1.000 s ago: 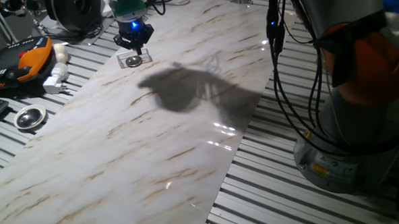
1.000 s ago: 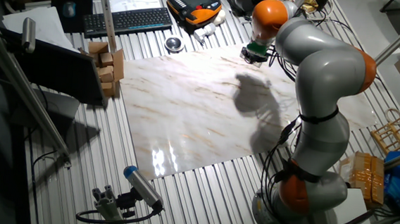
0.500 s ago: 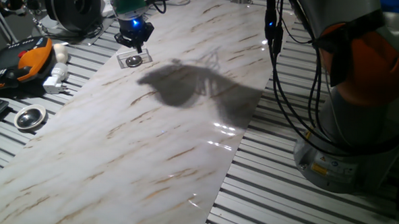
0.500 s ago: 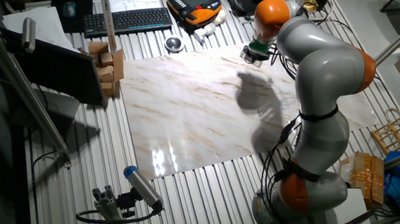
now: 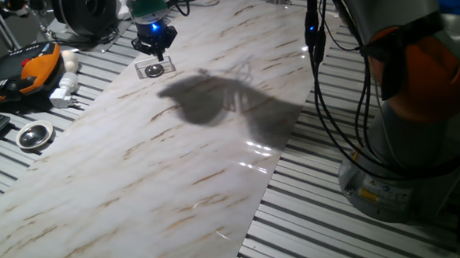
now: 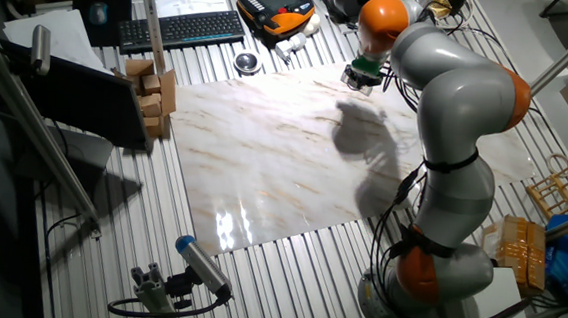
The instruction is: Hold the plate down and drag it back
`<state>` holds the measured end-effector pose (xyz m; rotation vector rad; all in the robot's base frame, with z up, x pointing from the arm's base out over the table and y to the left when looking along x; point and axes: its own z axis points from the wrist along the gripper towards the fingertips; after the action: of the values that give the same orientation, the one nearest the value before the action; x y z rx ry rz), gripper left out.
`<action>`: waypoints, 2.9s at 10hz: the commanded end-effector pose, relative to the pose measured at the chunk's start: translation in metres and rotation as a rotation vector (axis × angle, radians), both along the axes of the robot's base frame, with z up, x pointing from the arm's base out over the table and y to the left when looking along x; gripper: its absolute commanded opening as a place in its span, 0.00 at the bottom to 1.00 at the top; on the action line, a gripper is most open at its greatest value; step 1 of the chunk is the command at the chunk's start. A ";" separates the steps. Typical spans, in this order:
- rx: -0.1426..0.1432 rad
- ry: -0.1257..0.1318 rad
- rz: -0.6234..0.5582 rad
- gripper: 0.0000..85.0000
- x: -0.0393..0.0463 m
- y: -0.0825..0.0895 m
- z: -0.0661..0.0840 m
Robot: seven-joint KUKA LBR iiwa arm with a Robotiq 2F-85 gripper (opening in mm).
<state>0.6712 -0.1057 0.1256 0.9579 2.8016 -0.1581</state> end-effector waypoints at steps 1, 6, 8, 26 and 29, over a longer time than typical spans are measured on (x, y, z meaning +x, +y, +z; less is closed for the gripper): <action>0.009 0.018 0.009 0.00 0.0001 0.000 0.000; 0.002 0.025 0.012 0.00 0.0001 0.000 0.000; 0.005 -0.010 0.007 0.00 0.0005 0.000 -0.001; -0.007 -0.073 -0.039 0.00 0.0244 -0.011 -0.042; -0.016 -0.099 -0.048 0.00 0.0307 -0.011 -0.052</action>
<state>0.7019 -0.1163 0.0739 1.0010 2.6847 -0.1365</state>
